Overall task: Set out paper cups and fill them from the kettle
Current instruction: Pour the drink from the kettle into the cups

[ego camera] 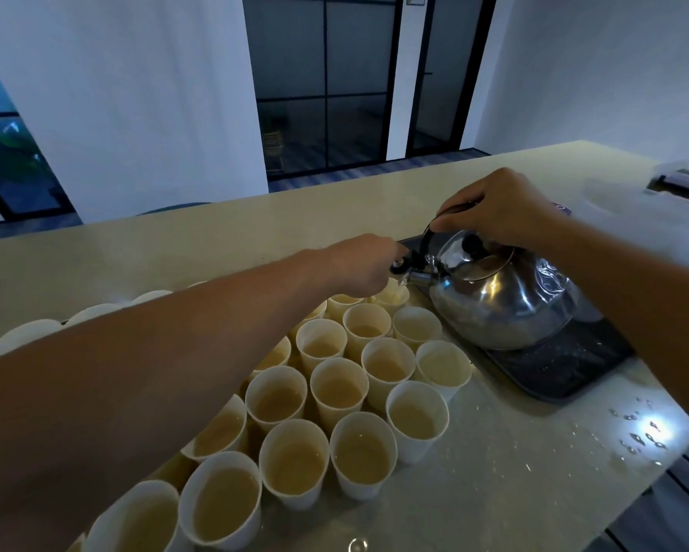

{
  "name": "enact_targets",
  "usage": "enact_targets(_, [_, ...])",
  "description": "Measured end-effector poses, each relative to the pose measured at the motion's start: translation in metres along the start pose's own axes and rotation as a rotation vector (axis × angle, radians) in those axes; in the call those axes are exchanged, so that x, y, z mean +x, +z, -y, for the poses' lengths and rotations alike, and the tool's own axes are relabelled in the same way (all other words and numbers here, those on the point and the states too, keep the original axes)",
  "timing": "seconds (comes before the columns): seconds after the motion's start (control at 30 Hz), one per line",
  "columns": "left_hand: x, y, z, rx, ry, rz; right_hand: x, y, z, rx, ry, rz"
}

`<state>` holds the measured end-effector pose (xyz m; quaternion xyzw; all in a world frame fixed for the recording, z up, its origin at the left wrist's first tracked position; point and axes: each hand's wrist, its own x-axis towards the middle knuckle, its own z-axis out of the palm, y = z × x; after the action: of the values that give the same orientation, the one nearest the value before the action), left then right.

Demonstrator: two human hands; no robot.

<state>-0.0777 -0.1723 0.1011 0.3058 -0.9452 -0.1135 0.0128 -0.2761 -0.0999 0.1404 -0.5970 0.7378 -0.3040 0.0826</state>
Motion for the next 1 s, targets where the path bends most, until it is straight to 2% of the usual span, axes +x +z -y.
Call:
enact_targets(0.5, [0.002, 0.0, 0.002, 0.008, 0.02, 0.013, -0.001, 0.0, 0.008, -0.038, -0.005, 0.011])
enact_targets(1.0, [0.001, 0.002, 0.003, -0.042, 0.046, -0.063, -0.014, -0.008, -0.004, 0.142, 0.053, -0.111])
